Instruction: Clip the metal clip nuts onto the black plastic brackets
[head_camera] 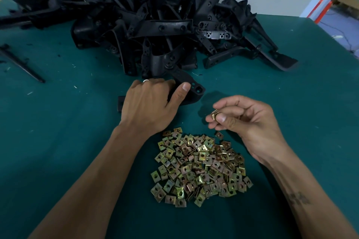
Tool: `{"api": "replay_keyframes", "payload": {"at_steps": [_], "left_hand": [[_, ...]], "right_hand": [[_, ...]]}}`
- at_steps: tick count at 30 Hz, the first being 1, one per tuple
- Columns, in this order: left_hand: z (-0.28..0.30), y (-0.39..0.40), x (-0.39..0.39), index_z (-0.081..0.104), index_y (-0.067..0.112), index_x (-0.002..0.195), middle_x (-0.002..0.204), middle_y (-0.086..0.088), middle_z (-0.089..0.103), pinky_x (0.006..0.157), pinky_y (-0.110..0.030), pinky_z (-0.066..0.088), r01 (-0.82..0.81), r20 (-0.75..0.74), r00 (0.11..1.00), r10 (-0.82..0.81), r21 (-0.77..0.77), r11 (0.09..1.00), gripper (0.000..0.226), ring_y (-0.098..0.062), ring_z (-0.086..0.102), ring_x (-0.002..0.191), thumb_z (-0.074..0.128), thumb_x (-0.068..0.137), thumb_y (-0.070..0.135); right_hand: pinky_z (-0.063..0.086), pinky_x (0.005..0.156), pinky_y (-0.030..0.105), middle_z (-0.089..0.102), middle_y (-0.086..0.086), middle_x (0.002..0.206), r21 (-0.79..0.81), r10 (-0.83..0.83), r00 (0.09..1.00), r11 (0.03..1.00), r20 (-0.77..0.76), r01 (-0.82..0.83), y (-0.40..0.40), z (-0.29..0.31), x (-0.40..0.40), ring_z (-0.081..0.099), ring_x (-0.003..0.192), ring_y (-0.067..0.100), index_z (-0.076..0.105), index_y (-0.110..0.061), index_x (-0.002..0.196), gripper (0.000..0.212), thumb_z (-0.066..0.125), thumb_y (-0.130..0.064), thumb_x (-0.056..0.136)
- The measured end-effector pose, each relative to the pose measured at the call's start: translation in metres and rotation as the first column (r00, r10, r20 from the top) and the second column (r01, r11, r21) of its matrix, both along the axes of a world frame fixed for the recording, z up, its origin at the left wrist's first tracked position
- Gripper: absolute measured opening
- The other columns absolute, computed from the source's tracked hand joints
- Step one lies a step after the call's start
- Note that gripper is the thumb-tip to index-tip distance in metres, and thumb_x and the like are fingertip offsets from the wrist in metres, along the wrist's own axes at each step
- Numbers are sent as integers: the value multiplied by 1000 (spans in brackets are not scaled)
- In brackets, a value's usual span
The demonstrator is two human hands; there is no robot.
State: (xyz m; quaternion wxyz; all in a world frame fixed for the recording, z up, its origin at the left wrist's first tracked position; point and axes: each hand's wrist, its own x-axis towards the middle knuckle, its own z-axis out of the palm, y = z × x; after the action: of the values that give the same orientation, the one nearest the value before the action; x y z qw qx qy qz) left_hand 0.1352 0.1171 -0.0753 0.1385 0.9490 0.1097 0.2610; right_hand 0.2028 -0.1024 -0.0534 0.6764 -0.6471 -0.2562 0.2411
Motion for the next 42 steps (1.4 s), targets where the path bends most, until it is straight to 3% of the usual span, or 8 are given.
{"api": "replay_keyframes", "payload": {"at_steps": [4,12,17,21,25,33,38,42], "left_hand": [[1,1,-1,23,30,60,58,11,34,68,-34,29,2,2,1000,-2,2,1000,53,-19,35,54,21,104,60],[1,1,-1,27,28,61,60,7,42,68,-35,31,16,-11,1000,-16,-13,1000,55,-21,40,54,18,103,62],[1,2,-2,26,31,62,61,6,44,66,-35,30,17,12,1000,-17,-10,1000,53,-21,40,55,19,103,63],[2,2,-1,30,31,66,64,9,40,69,-37,37,12,50,999,-12,-7,1000,49,-19,41,59,23,102,63],[3,2,-2,46,28,73,70,2,57,71,-37,37,11,85,996,-12,11,1000,45,-26,56,70,33,100,60],[2,2,-3,37,31,74,68,4,56,70,-34,35,29,66,997,-29,6,1000,40,-25,58,71,34,99,62],[3,1,-3,39,29,72,69,3,57,70,-33,32,9,43,999,-11,34,999,43,-25,58,71,35,99,62],[5,0,-4,36,28,69,67,8,45,64,-31,27,11,47,999,-12,13,1000,45,-23,52,65,33,101,60]], "right_hand": [[61,67,27,78,17,87,-66,-34,999,997,-8,33,1,2,-2,76,73,29,72,-2,99,25,76,-1,74],[52,50,22,75,13,75,-169,-74,992,981,103,91,-3,4,0,67,55,22,76,-7,88,20,84,-16,71],[58,66,23,77,15,88,-73,-69,997,995,34,71,-5,-1,6,72,72,22,77,-9,100,21,73,-11,80],[54,53,23,74,18,76,-3,-120,988,993,-101,121,13,4,17,67,56,22,75,-8,97,28,81,-18,71],[44,45,21,70,10,65,78,-182,973,978,-142,195,47,5,29,58,46,16,62,-6,85,23,80,-12,73],[55,64,22,72,12,78,276,-18,968,957,-251,90,53,-5,40,65,69,18,71,0,97,15,66,2,83],[54,71,23,75,11,82,265,-1,979,962,-205,56,55,-7,41,66,81,25,73,-2,100,21,67,2,80],[55,78,30,77,12,86,238,-27,979,968,-203,76,56,-7,40,70,83,23,76,-4,93,21,73,0,73]]}}
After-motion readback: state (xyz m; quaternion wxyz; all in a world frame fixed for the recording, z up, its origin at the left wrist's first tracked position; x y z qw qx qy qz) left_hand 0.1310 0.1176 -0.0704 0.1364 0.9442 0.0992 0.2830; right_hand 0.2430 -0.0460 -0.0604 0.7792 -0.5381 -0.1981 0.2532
